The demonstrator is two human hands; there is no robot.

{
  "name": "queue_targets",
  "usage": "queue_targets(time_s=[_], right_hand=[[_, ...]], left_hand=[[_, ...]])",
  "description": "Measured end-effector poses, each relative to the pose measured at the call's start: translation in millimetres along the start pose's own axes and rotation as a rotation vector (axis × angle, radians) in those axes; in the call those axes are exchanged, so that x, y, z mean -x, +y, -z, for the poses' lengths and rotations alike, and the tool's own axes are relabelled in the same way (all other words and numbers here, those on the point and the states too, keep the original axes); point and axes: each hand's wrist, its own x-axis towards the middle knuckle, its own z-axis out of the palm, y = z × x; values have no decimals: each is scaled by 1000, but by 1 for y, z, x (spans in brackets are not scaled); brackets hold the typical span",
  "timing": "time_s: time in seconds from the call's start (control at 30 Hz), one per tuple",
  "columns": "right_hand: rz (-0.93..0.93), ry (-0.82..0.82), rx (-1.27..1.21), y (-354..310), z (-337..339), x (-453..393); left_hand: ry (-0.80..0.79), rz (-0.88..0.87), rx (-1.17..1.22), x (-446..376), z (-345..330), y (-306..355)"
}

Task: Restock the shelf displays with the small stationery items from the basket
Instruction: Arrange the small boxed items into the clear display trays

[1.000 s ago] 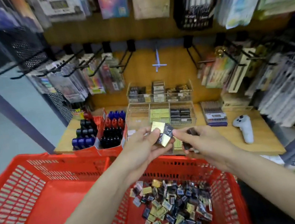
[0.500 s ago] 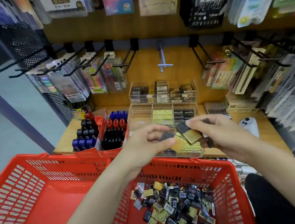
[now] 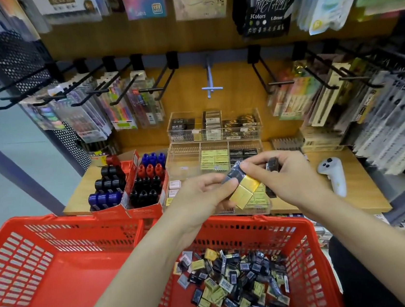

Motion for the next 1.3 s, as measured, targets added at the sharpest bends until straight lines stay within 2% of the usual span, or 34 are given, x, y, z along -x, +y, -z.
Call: queue_targets(time_s=[0.37, 0.53, 0.63, 0.83, 0.9, 0.97, 1.07, 1.13, 1.23, 1.3], right_hand=[[31, -25, 121, 10, -1, 0], [-85, -4, 21, 23, -18, -13], [-129, 64, -69, 24, -37, -36], [-194, 133, -86, 30, -73, -99], [-265, 118, -78, 33, -82, -126], [-348, 124, -48, 36, -84, -158], [-333, 150, 98, 32, -83, -213], [-329, 104, 267, 24, -83, -244], [-354, -69, 414, 19, -92, -277], [-365, -90, 471, 24, -101, -291]], left_hand=[[94, 29, 130, -10, -4, -3], [193, 102, 313, -30, 8, -4], [274, 128, 404, -51, 18, 3], [372, 136, 318, -100, 52, 14], [409, 143, 232, -119, 65, 14], [463, 50, 96, -140, 80, 14], [578, -259, -477, -167, 107, 8], [495, -361, -800, -181, 123, 5], [283, -289, -1162, -200, 141, 1], [212, -249, -1320, -209, 150, -1]])
